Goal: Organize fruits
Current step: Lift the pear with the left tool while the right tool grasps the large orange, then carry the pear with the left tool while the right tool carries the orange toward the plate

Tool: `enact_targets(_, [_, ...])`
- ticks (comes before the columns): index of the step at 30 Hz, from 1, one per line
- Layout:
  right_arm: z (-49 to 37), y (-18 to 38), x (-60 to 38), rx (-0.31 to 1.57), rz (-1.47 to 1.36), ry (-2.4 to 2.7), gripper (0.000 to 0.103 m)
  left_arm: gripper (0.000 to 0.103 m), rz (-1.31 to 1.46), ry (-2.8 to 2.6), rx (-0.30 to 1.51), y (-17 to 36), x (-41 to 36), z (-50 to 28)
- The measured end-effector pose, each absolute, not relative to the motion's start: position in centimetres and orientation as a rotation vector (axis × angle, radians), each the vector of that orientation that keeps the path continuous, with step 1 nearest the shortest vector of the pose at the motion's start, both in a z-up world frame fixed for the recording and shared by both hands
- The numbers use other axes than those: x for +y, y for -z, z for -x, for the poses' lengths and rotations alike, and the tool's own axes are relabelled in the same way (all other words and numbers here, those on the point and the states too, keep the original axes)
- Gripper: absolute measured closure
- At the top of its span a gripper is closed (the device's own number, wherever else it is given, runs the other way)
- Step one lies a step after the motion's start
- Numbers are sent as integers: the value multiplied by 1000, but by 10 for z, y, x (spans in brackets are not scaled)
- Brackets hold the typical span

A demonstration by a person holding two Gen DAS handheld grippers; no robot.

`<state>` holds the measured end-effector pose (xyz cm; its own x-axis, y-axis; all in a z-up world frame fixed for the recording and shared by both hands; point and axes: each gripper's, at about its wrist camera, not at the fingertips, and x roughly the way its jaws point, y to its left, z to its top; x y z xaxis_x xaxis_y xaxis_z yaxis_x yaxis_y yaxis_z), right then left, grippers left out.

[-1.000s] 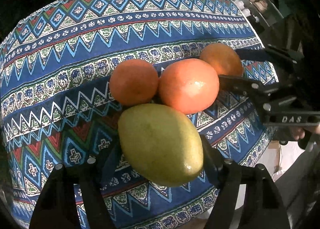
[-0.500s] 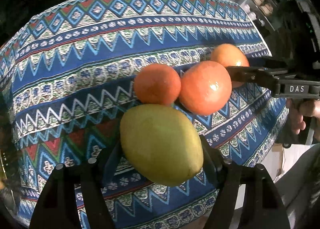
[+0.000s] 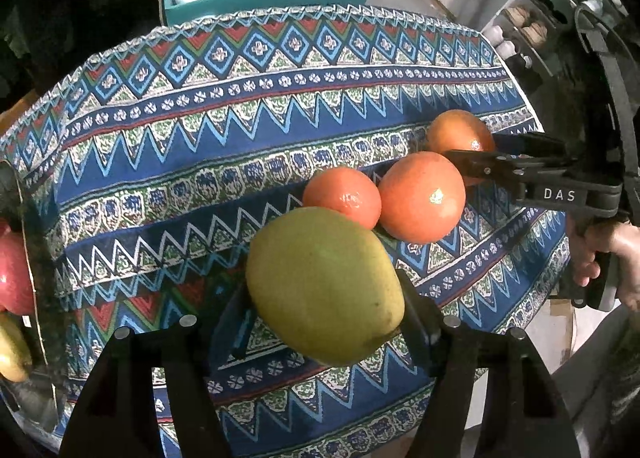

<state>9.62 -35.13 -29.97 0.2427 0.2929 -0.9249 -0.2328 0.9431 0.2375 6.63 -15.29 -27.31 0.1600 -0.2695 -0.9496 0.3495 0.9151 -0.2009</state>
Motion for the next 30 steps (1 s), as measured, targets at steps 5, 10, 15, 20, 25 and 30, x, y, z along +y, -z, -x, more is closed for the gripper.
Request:
enact_targets(5, [-93, 289, -350, 1237, -22, -309, 36, 32, -67, 437, 1329, 269, -150, -67])
enact_targets(10, [-88, 267, -352, 1178, 0, -263, 36, 32, -66, 428, 1303, 262, -143, -66])
enact_targets(15, [-83, 249, -351, 1133, 0, -252, 36, 32, -62, 422, 1277, 251, -140, -65])
enact_targets(20, [-78, 237, -347, 1105, -9, -262, 36, 32, -62, 414, 1244, 239, -135, -62])
enact_targets(25, [-73, 223, -341, 1070, -10, -271, 36, 32, -59, 417, 1209, 223, -127, -60])
enact_targets(30, [-68, 206, -333, 1034, 4, -277, 36, 32, -58, 413, 1178, 208, -123, -55])
